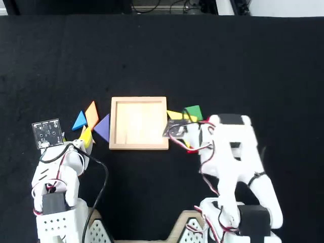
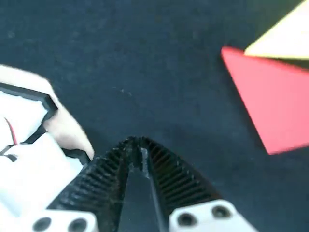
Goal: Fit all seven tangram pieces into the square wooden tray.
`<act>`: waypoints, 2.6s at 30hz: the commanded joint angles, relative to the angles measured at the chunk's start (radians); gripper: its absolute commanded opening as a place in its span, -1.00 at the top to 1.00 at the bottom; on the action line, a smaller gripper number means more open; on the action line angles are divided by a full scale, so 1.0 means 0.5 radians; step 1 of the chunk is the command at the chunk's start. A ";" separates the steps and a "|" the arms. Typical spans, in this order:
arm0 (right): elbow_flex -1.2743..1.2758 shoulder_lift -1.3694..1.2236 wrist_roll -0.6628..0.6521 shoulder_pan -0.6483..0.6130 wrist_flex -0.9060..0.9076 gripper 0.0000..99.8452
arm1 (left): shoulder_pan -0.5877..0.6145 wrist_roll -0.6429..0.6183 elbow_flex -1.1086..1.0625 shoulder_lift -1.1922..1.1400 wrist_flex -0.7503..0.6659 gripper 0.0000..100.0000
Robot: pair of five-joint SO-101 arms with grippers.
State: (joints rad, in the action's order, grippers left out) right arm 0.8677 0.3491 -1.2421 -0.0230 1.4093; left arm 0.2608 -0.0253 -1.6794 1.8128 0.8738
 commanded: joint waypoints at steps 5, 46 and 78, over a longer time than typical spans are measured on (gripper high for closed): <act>-0.250 -0.532 -0.034 -0.061 0.006 0.98 | 0.011 0.009 -0.038 -0.003 -0.034 0.49; -1.278 -1.275 -0.025 0.377 0.239 0.98 | 0.011 0.009 -0.038 -0.003 -0.037 0.49; -0.400 -0.609 0.230 0.092 -0.120 0.98 | 0.011 0.009 -0.038 -0.003 -0.034 0.49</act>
State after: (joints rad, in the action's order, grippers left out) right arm 0.7695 0.1665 -1.1914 0.0169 1.3617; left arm 0.2608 -0.0253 -1.6809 1.8128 0.8738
